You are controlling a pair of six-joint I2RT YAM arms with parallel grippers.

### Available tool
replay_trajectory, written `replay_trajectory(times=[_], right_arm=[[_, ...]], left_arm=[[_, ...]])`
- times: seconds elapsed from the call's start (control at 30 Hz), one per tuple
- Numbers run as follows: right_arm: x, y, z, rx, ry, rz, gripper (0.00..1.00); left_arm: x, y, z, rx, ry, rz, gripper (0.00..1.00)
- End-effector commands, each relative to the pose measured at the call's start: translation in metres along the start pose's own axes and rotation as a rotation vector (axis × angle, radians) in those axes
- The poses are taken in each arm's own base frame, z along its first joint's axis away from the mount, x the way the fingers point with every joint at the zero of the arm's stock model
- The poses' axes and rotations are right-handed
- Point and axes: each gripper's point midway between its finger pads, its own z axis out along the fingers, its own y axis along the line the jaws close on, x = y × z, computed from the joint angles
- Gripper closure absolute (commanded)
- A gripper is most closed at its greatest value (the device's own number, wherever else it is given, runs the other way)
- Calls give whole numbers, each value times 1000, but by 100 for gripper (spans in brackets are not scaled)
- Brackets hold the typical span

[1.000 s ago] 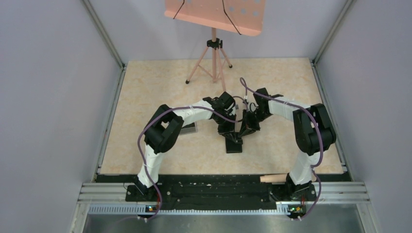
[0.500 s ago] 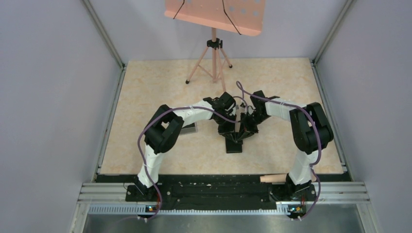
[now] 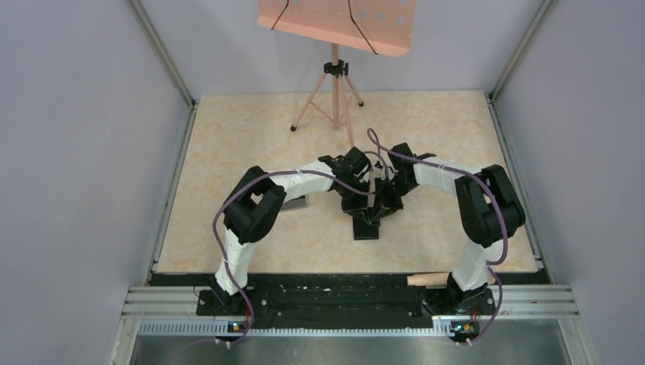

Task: Put the credit cards into the card holder
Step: Close the card holder at the center of the board, then reset both arms

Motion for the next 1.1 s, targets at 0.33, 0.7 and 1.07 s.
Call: replay_trajectory(times=[0.33,0.7,1.07], right_arm=[[-2,-8,-1,159,-106,-78,100],[-82,55,-104,72,-503,-155,41],[-117,0,-177,-38,-776,49,7]], left_arm=[[-24,4,-26,-64,-249,79,64],[-69,-37,-162,333,-598,75,1],[-89,124,-289,234,-1067,-242,1]])
